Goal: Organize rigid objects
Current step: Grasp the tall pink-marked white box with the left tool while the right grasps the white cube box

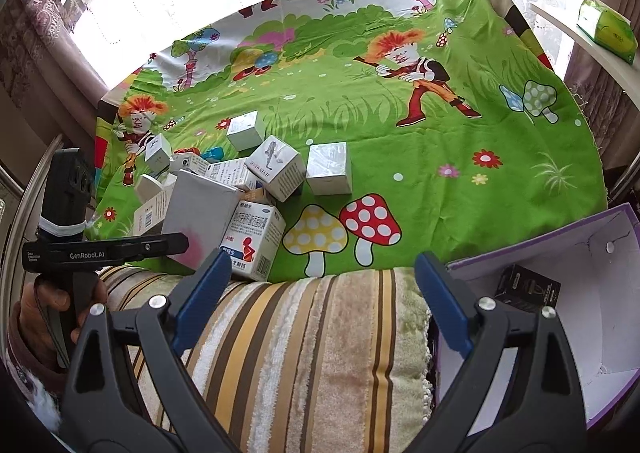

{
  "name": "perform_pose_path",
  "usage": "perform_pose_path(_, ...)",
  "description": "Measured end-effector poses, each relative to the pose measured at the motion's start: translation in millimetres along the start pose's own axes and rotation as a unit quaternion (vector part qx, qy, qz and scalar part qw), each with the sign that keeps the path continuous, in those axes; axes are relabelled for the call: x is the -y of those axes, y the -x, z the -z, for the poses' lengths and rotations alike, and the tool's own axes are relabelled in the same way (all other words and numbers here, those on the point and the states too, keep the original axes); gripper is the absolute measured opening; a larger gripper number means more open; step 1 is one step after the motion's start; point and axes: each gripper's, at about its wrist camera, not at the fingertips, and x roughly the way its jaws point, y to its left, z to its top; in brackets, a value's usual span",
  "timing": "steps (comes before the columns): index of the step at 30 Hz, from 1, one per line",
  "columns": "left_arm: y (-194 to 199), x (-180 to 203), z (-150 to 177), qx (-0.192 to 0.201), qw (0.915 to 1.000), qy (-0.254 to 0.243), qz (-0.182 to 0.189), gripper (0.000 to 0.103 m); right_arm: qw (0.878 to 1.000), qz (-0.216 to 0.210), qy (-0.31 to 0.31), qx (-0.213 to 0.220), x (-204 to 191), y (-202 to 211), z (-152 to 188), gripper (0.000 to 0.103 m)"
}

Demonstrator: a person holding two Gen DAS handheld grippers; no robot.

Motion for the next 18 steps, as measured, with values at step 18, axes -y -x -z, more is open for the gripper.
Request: perform_pose_path(18,17.2,13.0,17.5,0.032,0.9990,-0.030,0.014,0.041,1.000,-0.003,-0.019,-0.019,-15.9,-38.8,-29.8,0.094)
